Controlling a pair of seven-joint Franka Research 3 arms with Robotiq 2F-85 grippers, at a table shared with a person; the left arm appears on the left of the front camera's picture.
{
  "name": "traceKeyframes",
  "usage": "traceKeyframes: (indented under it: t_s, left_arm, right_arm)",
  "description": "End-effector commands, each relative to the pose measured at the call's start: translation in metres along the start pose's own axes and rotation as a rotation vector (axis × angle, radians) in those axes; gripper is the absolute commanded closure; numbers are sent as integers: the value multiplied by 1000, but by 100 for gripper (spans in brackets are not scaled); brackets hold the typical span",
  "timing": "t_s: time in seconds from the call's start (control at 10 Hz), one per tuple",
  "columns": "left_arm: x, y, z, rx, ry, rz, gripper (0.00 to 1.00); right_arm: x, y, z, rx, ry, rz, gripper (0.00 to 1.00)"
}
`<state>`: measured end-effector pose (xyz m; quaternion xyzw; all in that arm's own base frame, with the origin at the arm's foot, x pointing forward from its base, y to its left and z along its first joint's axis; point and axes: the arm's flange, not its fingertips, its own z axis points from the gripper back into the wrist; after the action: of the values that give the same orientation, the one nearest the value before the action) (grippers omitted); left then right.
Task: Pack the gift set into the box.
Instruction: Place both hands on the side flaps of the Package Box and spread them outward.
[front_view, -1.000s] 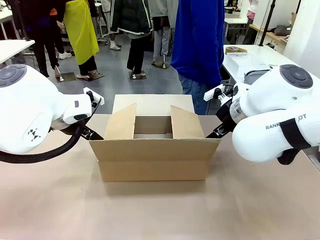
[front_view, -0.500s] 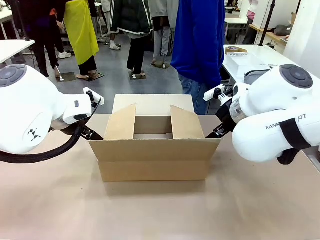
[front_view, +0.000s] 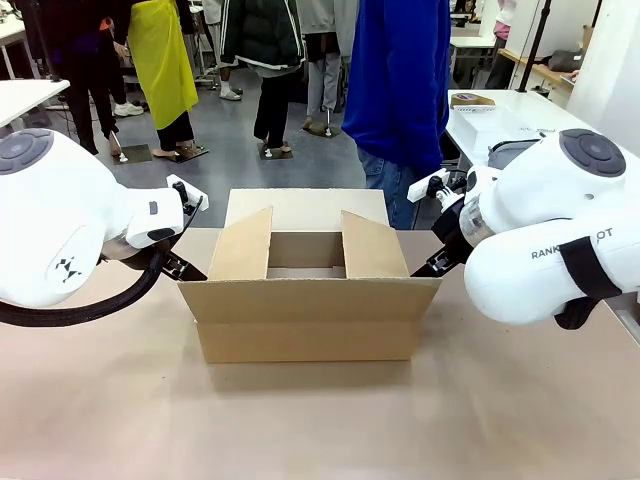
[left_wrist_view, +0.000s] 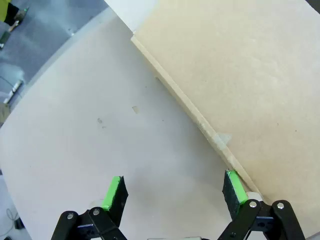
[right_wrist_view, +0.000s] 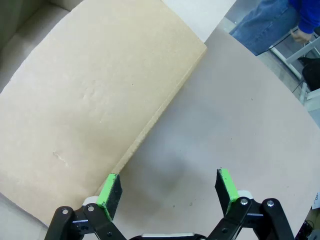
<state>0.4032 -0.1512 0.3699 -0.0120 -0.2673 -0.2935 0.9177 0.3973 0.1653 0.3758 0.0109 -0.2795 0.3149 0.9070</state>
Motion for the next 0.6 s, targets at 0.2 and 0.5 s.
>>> traceKeyframes:
  t_s: [0.2,0.5]
  left_arm:
    - [-9,6,13,11,-16,-56,0]
    - [-49,36,87,-31,-174,-34,0]
  right_arm:
    - [-1,-9,11,-40,40,-48,0]
    - [-16,-60,90,94,-15,-294,0]
